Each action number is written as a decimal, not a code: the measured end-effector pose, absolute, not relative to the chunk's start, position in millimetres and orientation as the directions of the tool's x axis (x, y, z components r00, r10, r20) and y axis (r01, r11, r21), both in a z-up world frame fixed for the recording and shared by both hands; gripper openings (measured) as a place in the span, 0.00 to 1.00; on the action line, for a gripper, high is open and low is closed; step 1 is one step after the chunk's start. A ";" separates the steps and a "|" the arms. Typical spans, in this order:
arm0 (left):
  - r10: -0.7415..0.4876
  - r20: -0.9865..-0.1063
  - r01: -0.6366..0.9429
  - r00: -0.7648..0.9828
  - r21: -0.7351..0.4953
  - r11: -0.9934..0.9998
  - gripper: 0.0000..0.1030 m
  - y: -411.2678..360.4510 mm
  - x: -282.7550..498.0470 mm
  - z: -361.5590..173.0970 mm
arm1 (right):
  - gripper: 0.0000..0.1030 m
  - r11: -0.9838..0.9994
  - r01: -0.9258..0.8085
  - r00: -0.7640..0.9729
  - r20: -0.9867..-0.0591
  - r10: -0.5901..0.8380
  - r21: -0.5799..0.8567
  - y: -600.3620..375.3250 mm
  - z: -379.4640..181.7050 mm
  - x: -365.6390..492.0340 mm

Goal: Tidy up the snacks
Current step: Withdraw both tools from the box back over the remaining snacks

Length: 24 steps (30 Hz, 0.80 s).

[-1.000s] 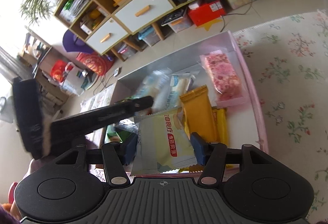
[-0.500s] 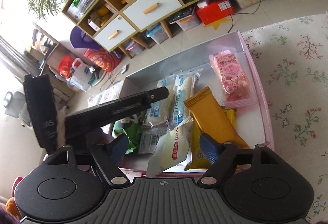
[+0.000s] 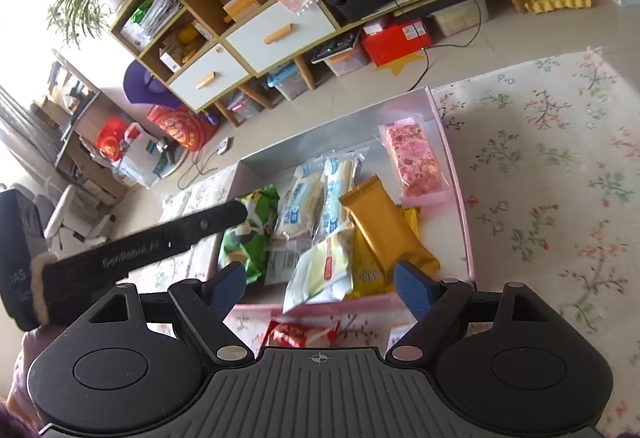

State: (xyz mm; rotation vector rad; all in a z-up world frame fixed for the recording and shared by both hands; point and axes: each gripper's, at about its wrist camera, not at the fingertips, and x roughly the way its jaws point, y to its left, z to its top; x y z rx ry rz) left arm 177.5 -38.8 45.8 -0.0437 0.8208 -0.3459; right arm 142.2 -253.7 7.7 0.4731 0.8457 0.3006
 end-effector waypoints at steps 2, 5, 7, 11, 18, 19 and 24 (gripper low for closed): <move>-0.307 -0.713 0.279 0.630 -0.161 0.947 0.91 -37.2 166.0 46.2 | 0.87 0.877 -0.073 0.638 -0.654 0.408 0.476 -249.9 13.5 131.8; -0.275 -0.728 0.260 0.628 -0.137 0.956 0.95 -35.9 147.2 45.9 | 0.87 0.912 -0.051 0.634 -0.693 0.344 0.406 -246.3 18.7 119.4; -0.256 -0.743 0.252 0.618 -0.120 0.960 0.96 -33.8 134.8 45.5 | 0.87 0.931 -0.035 0.632 -0.714 0.303 0.364 -245.3 20.5 112.0; -0.205 -0.769 0.209 0.605 -0.095 0.973 0.97 -28.1 115.4 47.0 | 0.87 0.953 -0.008 0.629 -0.740 0.240 0.303 -243.8 23.0 96.8; -0.167 -0.781 0.137 0.602 -0.104 0.985 0.99 -9.9 81.2 42.0 | 0.92 0.964 -0.009 0.651 -0.730 0.206 0.264 -244.9 18.4 67.8; -0.164 -0.779 0.130 0.605 -0.107 0.986 0.99 -7.3 77.4 39.7 | 0.92 0.965 -0.015 0.654 -0.727 0.207 0.261 -245.9 16.9 64.0; -0.146 -0.779 0.123 0.610 -0.088 0.988 0.99 0.5 66.3 29.4 | 0.92 0.975 -0.015 0.662 -0.729 0.176 0.222 -251.3 7.7 54.2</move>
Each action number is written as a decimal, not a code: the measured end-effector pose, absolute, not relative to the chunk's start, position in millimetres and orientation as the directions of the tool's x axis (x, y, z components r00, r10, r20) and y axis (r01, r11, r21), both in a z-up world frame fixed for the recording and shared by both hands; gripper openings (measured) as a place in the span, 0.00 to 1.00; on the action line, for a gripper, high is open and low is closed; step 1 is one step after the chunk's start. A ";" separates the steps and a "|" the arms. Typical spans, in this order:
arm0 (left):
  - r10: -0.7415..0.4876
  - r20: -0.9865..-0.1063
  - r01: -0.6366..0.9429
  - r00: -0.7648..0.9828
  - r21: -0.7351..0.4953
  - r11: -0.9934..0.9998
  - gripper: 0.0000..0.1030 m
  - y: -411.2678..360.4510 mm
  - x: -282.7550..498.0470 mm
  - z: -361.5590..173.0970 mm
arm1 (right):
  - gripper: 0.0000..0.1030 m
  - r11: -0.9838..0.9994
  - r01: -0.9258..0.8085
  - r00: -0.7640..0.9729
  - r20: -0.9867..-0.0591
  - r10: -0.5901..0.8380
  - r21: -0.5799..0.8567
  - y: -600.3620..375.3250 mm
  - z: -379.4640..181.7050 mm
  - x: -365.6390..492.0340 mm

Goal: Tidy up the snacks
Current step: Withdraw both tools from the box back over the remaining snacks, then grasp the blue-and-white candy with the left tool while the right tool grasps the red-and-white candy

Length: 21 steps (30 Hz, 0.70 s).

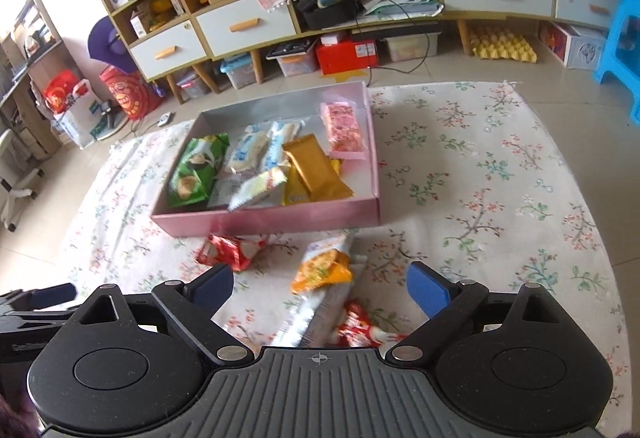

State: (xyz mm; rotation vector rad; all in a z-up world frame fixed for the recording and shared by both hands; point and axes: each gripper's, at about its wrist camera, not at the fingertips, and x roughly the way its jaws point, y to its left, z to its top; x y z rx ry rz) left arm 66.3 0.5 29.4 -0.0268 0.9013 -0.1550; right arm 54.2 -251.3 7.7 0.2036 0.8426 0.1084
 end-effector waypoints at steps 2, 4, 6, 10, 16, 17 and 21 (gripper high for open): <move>-0.122 -0.785 0.129 0.607 -0.055 0.990 0.99 2.8 59.8 26.4 | 0.92 0.977 -0.008 0.661 -0.732 0.164 0.211 -256.5 6.1 51.5; -0.100 -0.787 0.134 0.609 -0.023 0.991 0.99 6.7 54.3 22.0 | 0.92 0.977 0.015 0.666 -0.731 0.147 0.211 -263.2 4.4 49.1; -0.093 -0.791 0.146 0.605 -0.005 0.989 0.99 11.8 50.8 16.8 | 0.92 0.977 0.039 0.664 -0.736 0.132 0.210 -270.1 0.8 47.9; -0.099 -0.799 0.165 0.592 0.001 0.986 0.99 23.9 41.0 4.5 | 0.93 0.980 0.082 0.643 -0.761 0.088 0.183 -281.6 -11.9 47.7; -0.119 -0.760 0.187 0.639 0.004 0.982 0.99 39.7 20.8 -14.4 | 0.93 0.993 -0.004 0.607 -0.789 0.096 0.118 -279.7 -39.7 41.7; -0.125 -0.753 0.197 0.646 0.006 0.980 0.99 41.7 17.2 -17.6 | 0.93 0.995 -0.033 0.603 -0.791 0.097 0.097 -277.9 -45.2 40.2; -0.166 -0.741 0.263 0.651 0.015 0.965 0.99 45.9 1.8 -30.7 | 0.93 0.988 -0.156 0.602 -0.793 0.098 0.004 -271.9 -63.9 31.8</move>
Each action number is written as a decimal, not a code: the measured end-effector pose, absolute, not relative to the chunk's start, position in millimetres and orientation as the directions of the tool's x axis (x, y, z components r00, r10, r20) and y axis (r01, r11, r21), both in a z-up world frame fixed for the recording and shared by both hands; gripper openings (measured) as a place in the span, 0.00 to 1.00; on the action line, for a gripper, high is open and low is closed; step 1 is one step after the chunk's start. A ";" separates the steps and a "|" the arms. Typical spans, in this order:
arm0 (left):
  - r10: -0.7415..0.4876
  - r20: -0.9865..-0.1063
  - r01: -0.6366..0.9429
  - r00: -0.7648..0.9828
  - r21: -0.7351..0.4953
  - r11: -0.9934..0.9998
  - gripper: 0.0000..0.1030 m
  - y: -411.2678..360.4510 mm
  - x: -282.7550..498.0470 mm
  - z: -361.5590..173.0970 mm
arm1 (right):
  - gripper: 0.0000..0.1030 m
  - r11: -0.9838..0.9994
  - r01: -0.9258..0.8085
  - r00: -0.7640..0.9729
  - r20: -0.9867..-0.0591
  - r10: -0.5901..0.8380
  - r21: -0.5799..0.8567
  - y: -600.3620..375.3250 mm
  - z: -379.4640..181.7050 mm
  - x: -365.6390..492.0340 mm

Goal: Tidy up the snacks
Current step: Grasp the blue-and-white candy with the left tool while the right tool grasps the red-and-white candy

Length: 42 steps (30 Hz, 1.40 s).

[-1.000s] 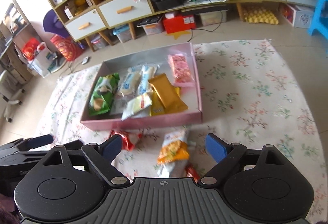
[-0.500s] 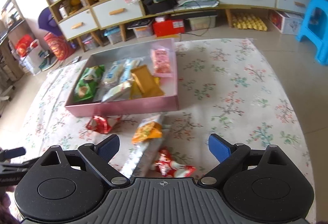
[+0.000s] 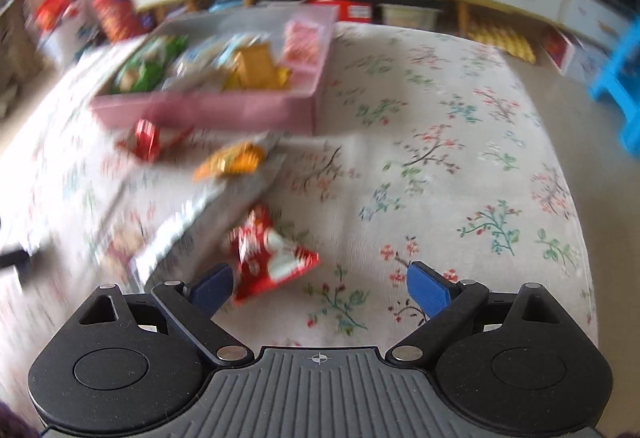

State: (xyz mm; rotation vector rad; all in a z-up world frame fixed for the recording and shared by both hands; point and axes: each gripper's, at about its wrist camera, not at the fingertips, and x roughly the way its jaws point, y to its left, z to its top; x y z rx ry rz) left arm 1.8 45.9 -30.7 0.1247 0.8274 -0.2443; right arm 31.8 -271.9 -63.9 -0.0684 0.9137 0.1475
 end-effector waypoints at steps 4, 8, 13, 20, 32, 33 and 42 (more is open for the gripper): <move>-0.191 -0.725 0.286 0.662 0.008 0.958 1.00 50.4 -7.5 -43.5 | 0.97 0.968 -0.244 0.636 -0.764 0.109 -0.065 -265.4 -82.8 22.7; -0.211 -0.701 0.298 0.681 0.002 0.954 1.00 52.6 -9.9 -43.4 | 1.00 0.960 -0.273 0.676 -0.721 0.150 -0.056 -265.1 -88.2 23.6; -0.218 -0.701 0.307 0.679 0.000 0.952 1.00 51.9 -3.8 -43.6 | 1.00 0.960 -0.279 0.686 -0.700 0.200 0.000 -267.9 -90.6 31.2; -0.248 -0.708 0.347 0.662 -0.004 0.938 0.91 51.6 -1.6 -41.6 | 0.99 0.954 -0.296 0.683 -0.707 0.181 -0.041 -258.5 -87.4 37.9; -0.282 -0.714 0.394 0.640 -0.010 0.919 0.33 39.1 -1.6 -32.2 | 0.56 0.932 -0.355 0.692 -0.692 0.206 -0.078 -247.0 -77.6 30.6; -0.282 -0.716 0.392 0.639 -0.013 0.920 0.27 39.3 -1.0 -31.7 | 0.51 0.931 -0.353 0.698 -0.687 0.199 -0.089 -246.7 -76.5 30.0; -0.287 -0.737 0.344 0.612 -0.078 0.936 0.19 39.3 5.2 -23.8 | 0.42 0.933 -0.355 0.700 -0.679 0.222 -0.061 -252.5 -63.4 26.6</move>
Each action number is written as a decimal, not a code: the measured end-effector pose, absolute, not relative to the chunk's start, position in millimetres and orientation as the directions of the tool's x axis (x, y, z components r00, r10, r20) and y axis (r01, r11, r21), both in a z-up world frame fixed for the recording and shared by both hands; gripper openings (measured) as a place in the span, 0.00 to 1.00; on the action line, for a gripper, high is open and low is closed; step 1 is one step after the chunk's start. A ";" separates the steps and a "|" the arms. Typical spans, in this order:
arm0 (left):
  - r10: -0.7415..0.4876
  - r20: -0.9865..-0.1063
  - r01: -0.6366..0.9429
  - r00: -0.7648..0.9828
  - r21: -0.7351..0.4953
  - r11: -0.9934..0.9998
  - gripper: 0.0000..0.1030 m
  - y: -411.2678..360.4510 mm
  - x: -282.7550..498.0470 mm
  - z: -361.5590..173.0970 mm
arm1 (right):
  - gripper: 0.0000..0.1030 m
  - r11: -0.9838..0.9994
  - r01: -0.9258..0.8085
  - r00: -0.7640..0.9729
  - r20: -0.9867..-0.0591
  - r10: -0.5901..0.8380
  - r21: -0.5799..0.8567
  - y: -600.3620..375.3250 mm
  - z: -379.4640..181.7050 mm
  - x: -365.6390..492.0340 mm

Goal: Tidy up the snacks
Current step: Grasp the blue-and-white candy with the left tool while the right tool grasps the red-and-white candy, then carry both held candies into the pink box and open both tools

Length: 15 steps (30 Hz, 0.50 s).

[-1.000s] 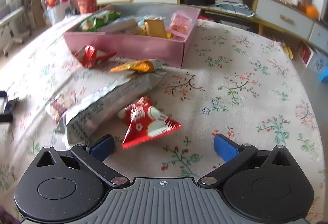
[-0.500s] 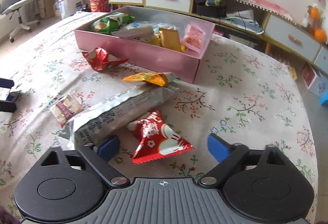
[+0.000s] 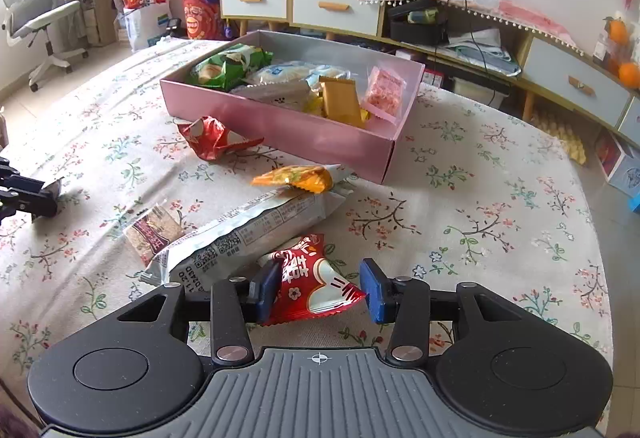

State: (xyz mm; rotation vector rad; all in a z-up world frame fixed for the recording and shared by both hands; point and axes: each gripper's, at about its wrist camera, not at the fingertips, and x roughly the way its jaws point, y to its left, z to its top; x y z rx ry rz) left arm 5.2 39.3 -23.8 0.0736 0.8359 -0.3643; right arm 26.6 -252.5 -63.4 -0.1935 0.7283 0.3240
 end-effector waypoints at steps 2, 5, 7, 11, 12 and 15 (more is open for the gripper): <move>-0.284 -0.739 0.338 0.611 -0.080 0.938 0.18 38.2 6.3 -22.9 | 0.42 0.935 -0.348 0.702 -0.679 0.214 -0.064 -252.9 -61.0 24.9; -0.282 -0.749 0.321 0.600 -0.098 0.942 0.18 37.4 9.8 -21.3 | 0.42 0.944 -0.326 0.705 -0.680 0.200 -0.060 -255.2 -56.3 23.5; -0.269 -0.755 0.301 0.597 -0.100 0.948 0.18 37.2 12.0 -19.3 | 0.42 0.949 -0.312 0.708 -0.677 0.201 -0.045 -258.3 -52.3 22.2; -0.282 -0.750 0.279 0.599 -0.134 0.951 0.18 37.4 17.3 -12.3 | 0.42 0.961 -0.276 0.724 -0.659 0.202 -0.008 -264.6 -43.1 22.1; -0.286 -0.747 0.277 0.600 -0.142 0.950 0.18 36.7 18.6 -10.2 | 0.42 0.964 -0.267 0.730 -0.653 0.204 0.003 -266.2 -40.6 22.8; -0.299 -0.737 0.278 0.607 -0.155 0.948 0.18 32.1 22.5 -3.9 | 0.42 0.970 -0.237 0.742 -0.636 0.215 0.051 -272.7 -32.3 25.2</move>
